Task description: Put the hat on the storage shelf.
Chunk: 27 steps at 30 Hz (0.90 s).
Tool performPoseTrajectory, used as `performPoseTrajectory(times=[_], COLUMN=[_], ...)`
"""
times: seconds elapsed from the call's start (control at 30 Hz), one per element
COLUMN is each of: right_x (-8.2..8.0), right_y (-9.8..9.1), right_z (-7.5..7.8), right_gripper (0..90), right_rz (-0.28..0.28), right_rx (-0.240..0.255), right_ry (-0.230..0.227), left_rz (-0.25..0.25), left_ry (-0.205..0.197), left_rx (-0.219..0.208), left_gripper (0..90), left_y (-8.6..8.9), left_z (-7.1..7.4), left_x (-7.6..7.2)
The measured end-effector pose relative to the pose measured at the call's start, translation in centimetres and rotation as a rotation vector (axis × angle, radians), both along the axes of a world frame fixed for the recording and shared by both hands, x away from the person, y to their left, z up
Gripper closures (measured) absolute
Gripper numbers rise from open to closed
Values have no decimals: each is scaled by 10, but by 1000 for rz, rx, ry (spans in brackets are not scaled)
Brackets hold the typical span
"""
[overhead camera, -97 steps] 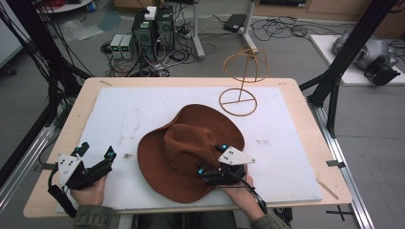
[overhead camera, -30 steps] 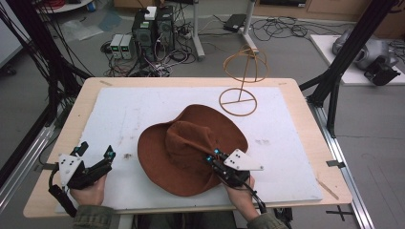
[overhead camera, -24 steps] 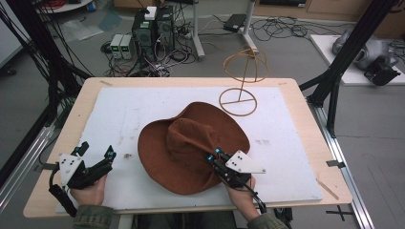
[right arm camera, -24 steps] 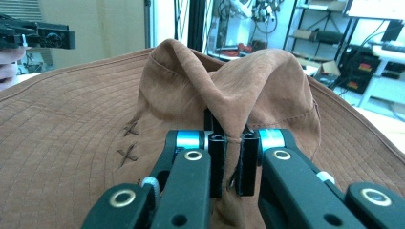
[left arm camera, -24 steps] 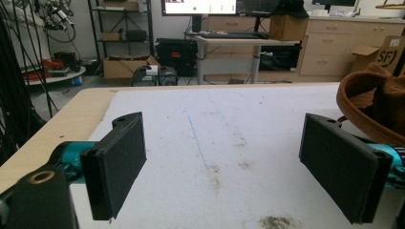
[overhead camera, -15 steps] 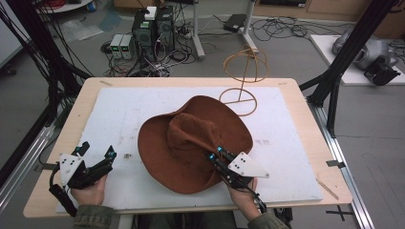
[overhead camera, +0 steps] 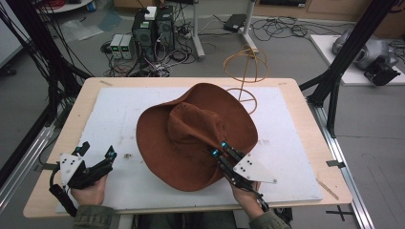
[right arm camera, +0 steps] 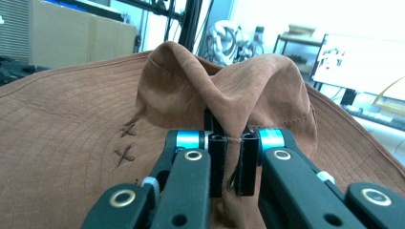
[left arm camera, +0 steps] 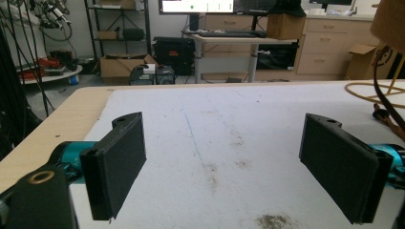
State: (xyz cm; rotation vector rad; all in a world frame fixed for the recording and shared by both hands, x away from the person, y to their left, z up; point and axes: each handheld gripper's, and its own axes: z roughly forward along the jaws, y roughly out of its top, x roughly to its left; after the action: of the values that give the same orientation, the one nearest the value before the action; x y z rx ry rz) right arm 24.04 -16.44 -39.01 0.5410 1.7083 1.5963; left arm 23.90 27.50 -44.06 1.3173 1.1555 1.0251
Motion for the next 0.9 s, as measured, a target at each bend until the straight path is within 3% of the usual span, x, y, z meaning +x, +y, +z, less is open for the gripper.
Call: performPoseTrajectory(times=[0.23,0.4,0.6,0.73,0.8,0.9], right_x=[-4,-6,-9,-9,-5,-1], right_y=[-1,-1,0,-2,-3,-2], right_z=[6,11,23,31,36,39], right_gripper=[872,872,871,871,872,872], right_rz=[-26,-40,-56,-67,-83,-95], right_rx=[17,13,-8,25,41,46], right_ry=[-63,-116,-183,-176,-201,-203], left_rz=[-3,-7,-12,-13,-11,-5], left_ry=[-1,-8,-3,2,-2,-9], left_rx=[-16,-47,-45,-47,-55,-61], left_gripper=[163,163,163,163,163,163], left_y=[2,3,3,3,3,4], left_z=[0,0,0,0,1,2], left_x=[0,0,1,1,0,-2])
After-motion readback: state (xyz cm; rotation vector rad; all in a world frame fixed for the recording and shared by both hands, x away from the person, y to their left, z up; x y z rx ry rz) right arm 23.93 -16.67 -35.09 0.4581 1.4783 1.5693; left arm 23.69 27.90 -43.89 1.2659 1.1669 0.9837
